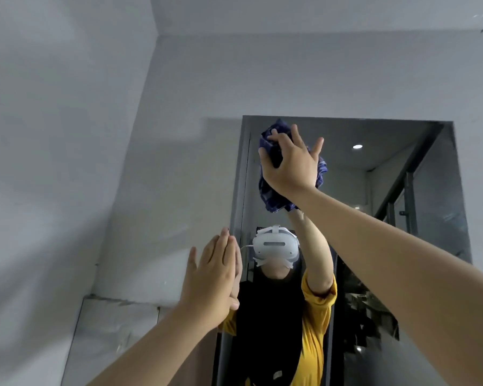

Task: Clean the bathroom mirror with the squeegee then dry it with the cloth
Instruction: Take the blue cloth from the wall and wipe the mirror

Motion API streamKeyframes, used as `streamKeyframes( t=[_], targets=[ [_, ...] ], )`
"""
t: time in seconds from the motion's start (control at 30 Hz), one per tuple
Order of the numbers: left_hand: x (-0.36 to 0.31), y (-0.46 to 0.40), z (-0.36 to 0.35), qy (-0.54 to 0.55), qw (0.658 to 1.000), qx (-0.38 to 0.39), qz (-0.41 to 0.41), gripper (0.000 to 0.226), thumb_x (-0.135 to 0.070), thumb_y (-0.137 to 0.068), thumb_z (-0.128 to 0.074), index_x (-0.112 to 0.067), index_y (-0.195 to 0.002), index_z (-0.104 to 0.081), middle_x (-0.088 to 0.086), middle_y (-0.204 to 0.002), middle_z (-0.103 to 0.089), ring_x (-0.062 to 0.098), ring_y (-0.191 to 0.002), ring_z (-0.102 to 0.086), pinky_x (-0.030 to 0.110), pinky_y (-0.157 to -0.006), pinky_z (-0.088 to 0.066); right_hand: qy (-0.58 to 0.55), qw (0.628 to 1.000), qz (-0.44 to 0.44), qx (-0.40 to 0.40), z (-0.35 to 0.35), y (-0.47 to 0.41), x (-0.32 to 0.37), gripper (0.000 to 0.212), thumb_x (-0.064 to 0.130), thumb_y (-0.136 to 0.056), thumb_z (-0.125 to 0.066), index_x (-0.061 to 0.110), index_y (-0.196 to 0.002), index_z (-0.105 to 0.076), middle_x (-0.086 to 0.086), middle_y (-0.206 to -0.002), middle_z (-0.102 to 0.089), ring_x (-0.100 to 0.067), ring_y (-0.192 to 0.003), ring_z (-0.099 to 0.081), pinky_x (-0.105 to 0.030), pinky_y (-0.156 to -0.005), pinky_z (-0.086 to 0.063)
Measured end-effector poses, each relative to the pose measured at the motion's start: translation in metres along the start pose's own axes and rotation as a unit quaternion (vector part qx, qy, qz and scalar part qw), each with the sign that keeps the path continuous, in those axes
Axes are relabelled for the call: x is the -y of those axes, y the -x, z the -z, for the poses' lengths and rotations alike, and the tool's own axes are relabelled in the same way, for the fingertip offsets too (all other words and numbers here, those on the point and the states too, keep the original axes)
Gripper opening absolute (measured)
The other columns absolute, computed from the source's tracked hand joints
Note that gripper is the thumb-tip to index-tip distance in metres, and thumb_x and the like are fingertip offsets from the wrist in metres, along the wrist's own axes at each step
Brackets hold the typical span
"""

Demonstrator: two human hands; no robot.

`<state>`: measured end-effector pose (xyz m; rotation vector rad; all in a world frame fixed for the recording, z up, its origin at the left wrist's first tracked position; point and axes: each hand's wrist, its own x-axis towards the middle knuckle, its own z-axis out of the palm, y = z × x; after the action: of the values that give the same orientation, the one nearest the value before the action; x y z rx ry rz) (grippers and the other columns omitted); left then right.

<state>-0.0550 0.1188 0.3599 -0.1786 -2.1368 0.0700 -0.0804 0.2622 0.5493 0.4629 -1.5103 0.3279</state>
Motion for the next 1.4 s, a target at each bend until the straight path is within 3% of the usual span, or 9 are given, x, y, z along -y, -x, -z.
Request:
streamKeyframes(
  t=[0.13, 0.23, 0.33, 0.43, 0.5, 1.13, 1.23, 1.33, 1.4],
  targets=[
    [0.001, 0.003, -0.004, -0.011, 1.000, 0.018, -0.007, 0.123, -0.056, -0.068, -0.068, -0.007, -0.144, 0.015, 0.010, -0.155, 0.019, 0.026, -0.143, 0.002, 0.050, -0.113, -0.008, 0.057, 0.993, 0.073, 0.079, 0.010, 0.002, -0.002, 0.048, 0.049, -0.091, -0.046, 0.025, -0.132, -0.051, 0.004, -0.150, -0.040, -0.022, -0.146, -0.015, -0.055, -0.113, 0.007],
    [0.001, 0.004, -0.003, -0.024, 1.000, 0.002, -0.012, 0.120, -0.054, -0.073, -0.065, -0.009, -0.141, 0.023, 0.008, -0.152, 0.028, 0.024, -0.142, 0.010, 0.049, -0.113, -0.003, 0.136, 0.980, 0.102, 0.104, 0.012, 0.008, -0.001, 0.056, 0.055, -0.093, -0.039, 0.028, -0.142, -0.040, 0.007, -0.156, -0.027, -0.023, -0.148, -0.001, -0.058, -0.111, 0.011],
    [0.002, 0.005, -0.001, -0.016, 1.000, 0.011, -0.013, 0.127, -0.056, -0.064, -0.071, -0.005, -0.144, 0.013, 0.013, -0.154, 0.018, 0.029, -0.143, 0.000, 0.053, -0.112, -0.010, 0.161, 0.979, 0.086, 0.094, 0.002, 0.010, 0.006, 0.056, 0.055, -0.095, -0.033, 0.028, -0.144, -0.035, 0.006, -0.158, -0.022, -0.026, -0.148, 0.001, -0.061, -0.110, 0.010],
    [0.008, 0.005, -0.008, -0.009, 0.999, -0.021, -0.037, 0.140, -0.063, -0.017, -0.082, 0.002, -0.134, -0.041, 0.019, -0.145, -0.037, 0.034, -0.123, -0.047, 0.058, -0.089, -0.043, 0.163, 0.980, 0.078, 0.083, -0.011, 0.004, 0.021, 0.055, 0.053, -0.095, -0.033, 0.027, -0.144, -0.033, 0.003, -0.159, -0.020, -0.028, -0.148, 0.001, -0.063, -0.111, 0.007],
    [0.012, 0.004, -0.014, -0.015, 0.998, -0.047, -0.048, 0.137, -0.064, -0.012, -0.080, 0.000, -0.129, -0.050, 0.016, -0.140, -0.046, 0.030, -0.119, -0.047, 0.057, -0.082, -0.047, 0.169, 0.979, 0.078, 0.080, -0.021, -0.003, 0.033, 0.060, 0.056, -0.091, -0.036, 0.026, -0.144, -0.033, 0.001, -0.159, -0.020, -0.030, -0.147, 0.001, -0.064, -0.110, 0.005],
    [0.021, 0.003, -0.019, -0.067, 0.995, -0.040, -0.057, 0.107, -0.073, -0.052, -0.052, -0.011, -0.138, -0.039, 0.007, -0.144, -0.042, 0.025, -0.124, -0.046, 0.055, -0.089, -0.044, 0.187, 0.982, 0.029, 0.015, 0.017, -0.032, -0.042, 0.056, 0.051, -0.088, -0.039, 0.031, -0.140, -0.037, 0.005, -0.157, -0.026, -0.027, -0.147, -0.008, -0.065, -0.109, -0.005],
    [0.018, 0.005, -0.016, -0.088, 0.994, -0.048, -0.050, 0.115, -0.068, -0.039, -0.070, -0.013, -0.136, -0.040, 0.005, -0.139, -0.049, 0.021, -0.127, -0.032, 0.052, -0.093, -0.041, 0.193, 0.981, 0.013, 0.010, 0.037, -0.028, -0.065, 0.059, 0.052, -0.088, -0.039, 0.031, -0.143, -0.034, 0.006, -0.157, -0.025, -0.025, -0.147, -0.008, -0.064, -0.110, -0.006],
    [0.015, 0.004, -0.017, -0.045, 0.995, -0.060, -0.062, 0.117, -0.066, -0.049, -0.065, -0.010, -0.143, -0.023, 0.005, -0.154, -0.023, 0.022, -0.126, -0.030, 0.058, -0.091, -0.042, 0.196, 0.981, -0.010, 0.001, 0.058, -0.023, -0.090, 0.060, 0.053, -0.089, -0.038, 0.031, -0.144, -0.032, 0.006, -0.158, -0.023, -0.024, -0.148, -0.007, -0.064, -0.111, -0.005],
    [0.018, 0.003, -0.018, -0.030, 0.996, -0.059, -0.058, 0.106, -0.081, -0.067, -0.028, -0.012, -0.147, -0.010, -0.001, -0.157, -0.002, 0.021, -0.134, -0.023, 0.055, -0.101, -0.031, 0.196, 0.980, -0.024, -0.005, 0.073, -0.018, -0.109, 0.060, 0.053, -0.089, -0.038, 0.032, -0.144, -0.032, 0.006, -0.158, -0.023, -0.025, -0.148, -0.008, -0.064, -0.111, -0.004]
  ],
)
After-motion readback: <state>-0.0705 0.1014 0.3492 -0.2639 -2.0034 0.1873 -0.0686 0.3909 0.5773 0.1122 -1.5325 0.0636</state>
